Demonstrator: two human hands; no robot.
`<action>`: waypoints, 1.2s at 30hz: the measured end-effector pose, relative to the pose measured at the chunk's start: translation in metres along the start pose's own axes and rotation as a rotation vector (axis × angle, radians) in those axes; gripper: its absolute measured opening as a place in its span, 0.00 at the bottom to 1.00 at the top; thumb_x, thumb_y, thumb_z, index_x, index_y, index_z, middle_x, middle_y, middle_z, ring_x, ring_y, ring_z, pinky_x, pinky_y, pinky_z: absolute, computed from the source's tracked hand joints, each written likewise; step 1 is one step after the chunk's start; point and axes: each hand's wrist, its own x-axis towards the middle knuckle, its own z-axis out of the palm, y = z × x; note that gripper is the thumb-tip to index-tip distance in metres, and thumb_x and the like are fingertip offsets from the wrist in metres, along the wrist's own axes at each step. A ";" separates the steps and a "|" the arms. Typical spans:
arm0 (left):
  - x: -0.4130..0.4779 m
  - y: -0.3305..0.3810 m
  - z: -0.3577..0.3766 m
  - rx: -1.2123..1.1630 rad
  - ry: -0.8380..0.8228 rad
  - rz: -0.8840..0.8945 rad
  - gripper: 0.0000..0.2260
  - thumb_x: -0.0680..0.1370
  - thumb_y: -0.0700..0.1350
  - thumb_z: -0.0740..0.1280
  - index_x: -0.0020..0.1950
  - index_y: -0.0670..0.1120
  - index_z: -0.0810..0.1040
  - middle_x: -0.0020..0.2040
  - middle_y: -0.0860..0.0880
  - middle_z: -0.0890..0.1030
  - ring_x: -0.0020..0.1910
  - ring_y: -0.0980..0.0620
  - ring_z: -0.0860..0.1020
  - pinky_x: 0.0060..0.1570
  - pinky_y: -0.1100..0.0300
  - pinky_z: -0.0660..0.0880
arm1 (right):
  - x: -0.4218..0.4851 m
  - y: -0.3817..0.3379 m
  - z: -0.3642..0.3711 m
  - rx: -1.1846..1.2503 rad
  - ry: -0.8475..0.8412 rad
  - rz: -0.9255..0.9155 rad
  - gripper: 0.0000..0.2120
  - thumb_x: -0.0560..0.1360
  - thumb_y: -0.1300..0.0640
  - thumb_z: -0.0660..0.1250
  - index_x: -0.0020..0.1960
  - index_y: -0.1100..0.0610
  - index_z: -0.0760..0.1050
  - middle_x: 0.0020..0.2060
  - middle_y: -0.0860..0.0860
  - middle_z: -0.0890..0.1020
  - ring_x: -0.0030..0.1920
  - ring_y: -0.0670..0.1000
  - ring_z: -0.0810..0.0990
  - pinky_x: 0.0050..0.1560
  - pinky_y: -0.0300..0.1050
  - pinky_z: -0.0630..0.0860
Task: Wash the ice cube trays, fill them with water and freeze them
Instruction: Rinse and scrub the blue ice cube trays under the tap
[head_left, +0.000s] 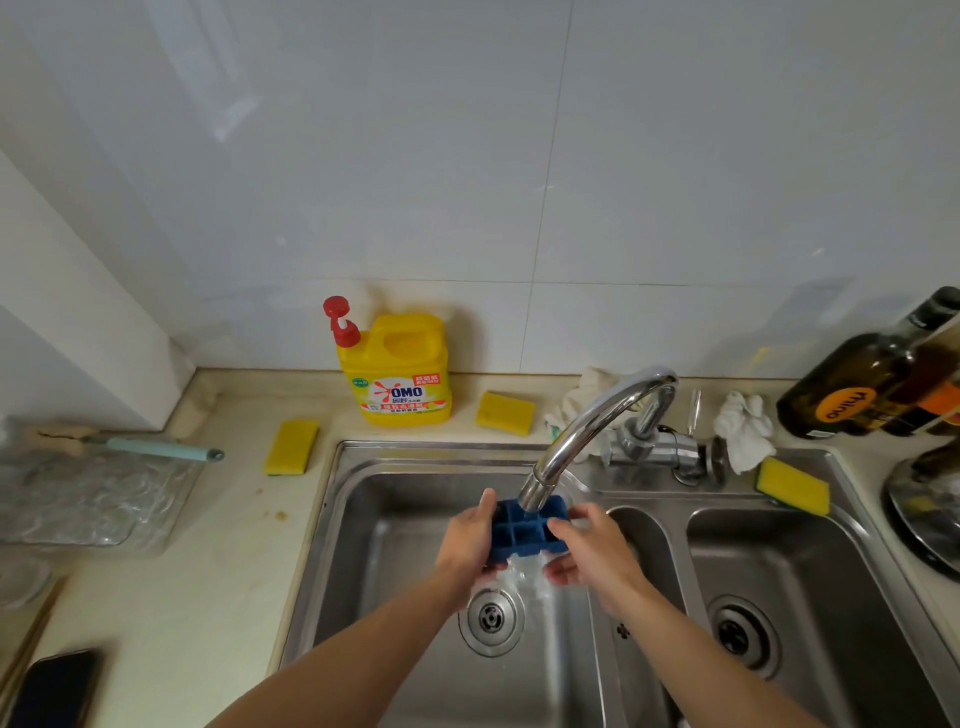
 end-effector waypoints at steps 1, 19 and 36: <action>0.000 0.002 -0.005 0.077 0.034 0.066 0.22 0.83 0.62 0.57 0.54 0.46 0.80 0.43 0.44 0.82 0.33 0.51 0.77 0.27 0.62 0.72 | 0.001 0.002 0.004 0.026 -0.043 0.034 0.10 0.82 0.59 0.66 0.63 0.57 0.70 0.46 0.62 0.85 0.36 0.59 0.87 0.35 0.47 0.83; -0.020 0.013 -0.044 0.451 0.334 0.452 0.18 0.80 0.64 0.61 0.44 0.52 0.76 0.39 0.52 0.81 0.40 0.56 0.81 0.42 0.56 0.80 | 0.015 -0.009 0.031 0.384 -0.248 0.178 0.14 0.84 0.54 0.63 0.59 0.65 0.77 0.52 0.66 0.82 0.47 0.62 0.82 0.39 0.50 0.83; -0.006 0.011 0.034 -0.010 -0.203 -0.037 0.18 0.86 0.49 0.54 0.59 0.41 0.80 0.44 0.42 0.87 0.37 0.46 0.84 0.38 0.55 0.82 | 0.008 -0.008 -0.034 -0.005 0.156 -0.067 0.23 0.80 0.38 0.64 0.48 0.59 0.82 0.25 0.47 0.78 0.24 0.45 0.74 0.25 0.39 0.71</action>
